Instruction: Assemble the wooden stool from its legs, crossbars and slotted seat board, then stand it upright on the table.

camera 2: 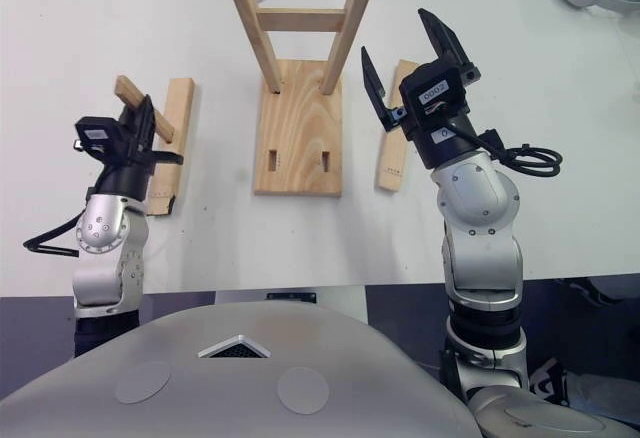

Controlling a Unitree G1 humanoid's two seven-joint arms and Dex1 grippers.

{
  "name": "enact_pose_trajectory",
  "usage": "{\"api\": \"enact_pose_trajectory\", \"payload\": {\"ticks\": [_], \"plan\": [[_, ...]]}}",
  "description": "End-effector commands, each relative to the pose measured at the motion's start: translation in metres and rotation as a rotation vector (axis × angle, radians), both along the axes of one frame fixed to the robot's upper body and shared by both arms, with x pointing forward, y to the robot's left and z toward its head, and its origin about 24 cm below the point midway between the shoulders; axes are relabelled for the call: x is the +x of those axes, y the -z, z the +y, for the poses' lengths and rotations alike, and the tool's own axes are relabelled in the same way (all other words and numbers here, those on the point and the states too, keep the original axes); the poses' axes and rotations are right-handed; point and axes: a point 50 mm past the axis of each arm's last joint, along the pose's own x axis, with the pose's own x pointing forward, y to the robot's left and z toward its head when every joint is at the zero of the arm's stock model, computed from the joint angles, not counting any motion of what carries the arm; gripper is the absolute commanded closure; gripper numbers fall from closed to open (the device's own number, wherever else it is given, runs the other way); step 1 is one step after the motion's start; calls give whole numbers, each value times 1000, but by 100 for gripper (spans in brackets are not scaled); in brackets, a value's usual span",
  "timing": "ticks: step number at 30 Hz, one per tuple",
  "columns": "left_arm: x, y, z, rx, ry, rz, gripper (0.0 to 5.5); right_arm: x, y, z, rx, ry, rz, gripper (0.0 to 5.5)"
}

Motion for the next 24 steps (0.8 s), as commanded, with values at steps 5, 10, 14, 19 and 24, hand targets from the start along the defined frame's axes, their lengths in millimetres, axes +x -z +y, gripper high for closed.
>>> {"api": "enact_pose_trajectory", "payload": {"ticks": [5,10,14,19,24], "plan": [[-17,30,31,-27,-106,108,510,2,-1,-3,-21,-5,1,205],[-28,46,34,-93,-131,150,510,4,-2,-4,-26,-14,1,205],[-31,54,36,-139,-161,180,510,7,-4,-5,-35,-27,-1,205],[-28,54,33,-101,-113,213,510,9,-5,-6,-40,-36,-5,205],[-14,43,35,-63,-90,218,510,10,-6,-5,-40,-41,-8,205]]}}
